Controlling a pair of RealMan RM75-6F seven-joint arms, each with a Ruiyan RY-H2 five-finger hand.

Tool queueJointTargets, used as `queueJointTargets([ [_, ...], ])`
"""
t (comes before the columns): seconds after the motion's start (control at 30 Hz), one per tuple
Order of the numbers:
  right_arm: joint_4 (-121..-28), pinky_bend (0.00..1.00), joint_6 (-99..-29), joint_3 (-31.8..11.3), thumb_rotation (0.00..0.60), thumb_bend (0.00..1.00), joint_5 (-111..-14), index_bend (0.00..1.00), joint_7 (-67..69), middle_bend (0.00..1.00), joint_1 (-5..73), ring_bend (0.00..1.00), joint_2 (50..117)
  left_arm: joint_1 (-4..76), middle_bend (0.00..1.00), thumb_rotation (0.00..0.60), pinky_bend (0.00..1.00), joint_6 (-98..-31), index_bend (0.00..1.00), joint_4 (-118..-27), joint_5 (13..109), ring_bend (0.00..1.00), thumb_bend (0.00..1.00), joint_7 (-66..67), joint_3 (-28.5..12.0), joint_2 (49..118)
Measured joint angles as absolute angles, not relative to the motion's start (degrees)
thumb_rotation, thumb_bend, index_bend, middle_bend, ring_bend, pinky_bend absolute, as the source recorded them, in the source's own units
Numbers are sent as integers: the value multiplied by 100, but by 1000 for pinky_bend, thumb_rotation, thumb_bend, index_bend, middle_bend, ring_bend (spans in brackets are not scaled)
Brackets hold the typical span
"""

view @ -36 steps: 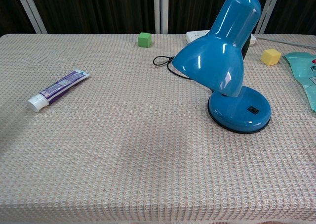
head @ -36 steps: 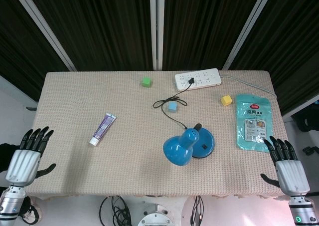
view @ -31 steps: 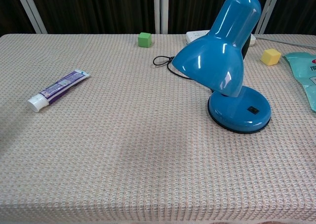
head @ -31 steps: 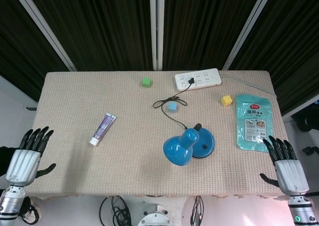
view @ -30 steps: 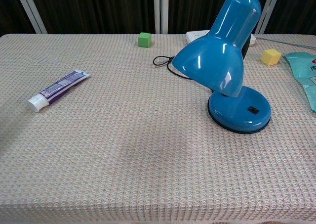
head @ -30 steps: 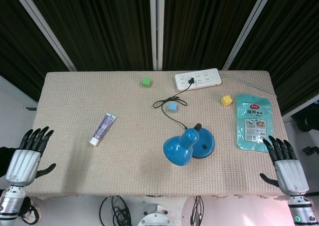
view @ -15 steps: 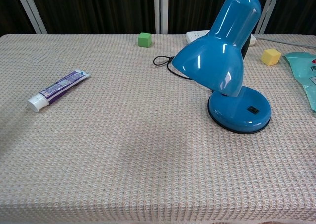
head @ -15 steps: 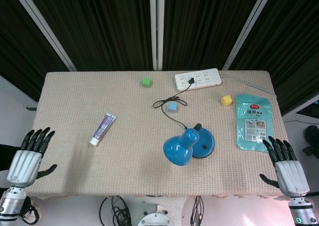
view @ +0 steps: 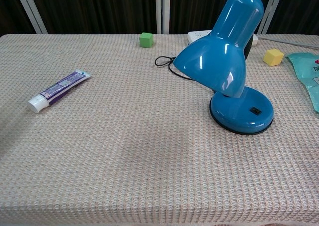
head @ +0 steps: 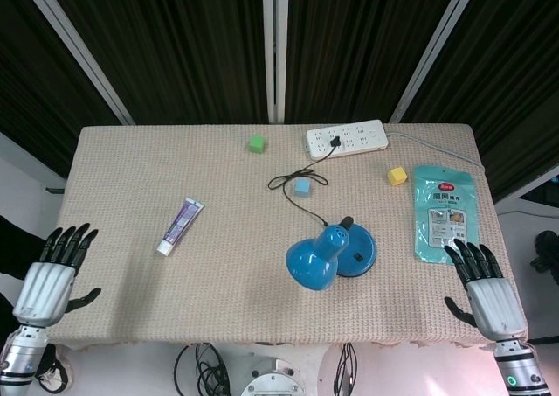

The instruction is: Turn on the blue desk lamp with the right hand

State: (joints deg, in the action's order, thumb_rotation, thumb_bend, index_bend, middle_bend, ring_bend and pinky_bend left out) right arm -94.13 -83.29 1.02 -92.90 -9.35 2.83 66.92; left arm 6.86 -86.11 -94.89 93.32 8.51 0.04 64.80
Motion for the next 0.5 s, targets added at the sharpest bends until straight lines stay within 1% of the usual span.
queueJointTargets([
  [0.07,-9440,1,-8181,126,600,759,-9264,0,-1079,49,333,0,6740,685,0,600,0,-8616,0,-9492,9339,0,122,849,6,6481],
  [0.1,-9455,6,-8108,140,600,811,-9255,0,-1143,59,357,0,6762,685,0,600,0,-8619,0,-9488,9343,0,122,846,8,6482],
  [0.13,-9472,15,-8030,157,600,839,-9247,0,-1204,69,382,1,6784,685,0,600,0,-8617,0,-9486,9342,0,122,844,9,6482],
  [0.17,-9497,48,-7924,180,600,879,-9239,0,-1287,92,420,15,6818,686,0,600,0,-8613,0,-9485,9338,0,122,843,9,6483],
  [0.2,-9513,112,-7849,196,600,911,-9234,0,-1356,132,450,50,6849,687,0,600,0,-8605,0,-9483,9332,0,122,841,10,6483],
  [0.27,-9542,200,-7679,233,600,920,-9228,0,-1484,204,524,120,6936,691,0,600,0,-8593,0,-9478,9328,0,122,839,12,6486],
  [0.33,-9556,273,-7541,257,600,916,-9224,0,-1552,316,593,222,7021,696,0,600,0,-8588,0,-9473,9331,0,122,839,12,6490],
  [0.4,-9554,359,-7418,267,600,909,-9211,0,-1628,475,670,394,7139,700,0,600,0,-8582,0,-9469,9327,0,122,841,11,6493],
  [0.47,-9547,395,-7286,265,600,907,-9187,0,-1693,548,746,476,7245,703,0,600,0,-8573,0,-9463,9317,0,122,838,10,6495],
  [0.5,-9547,402,-7222,263,600,907,-9170,0,-1735,566,781,491,7284,703,0,600,0,-8570,0,-9460,9310,0,122,834,9,6496],
])
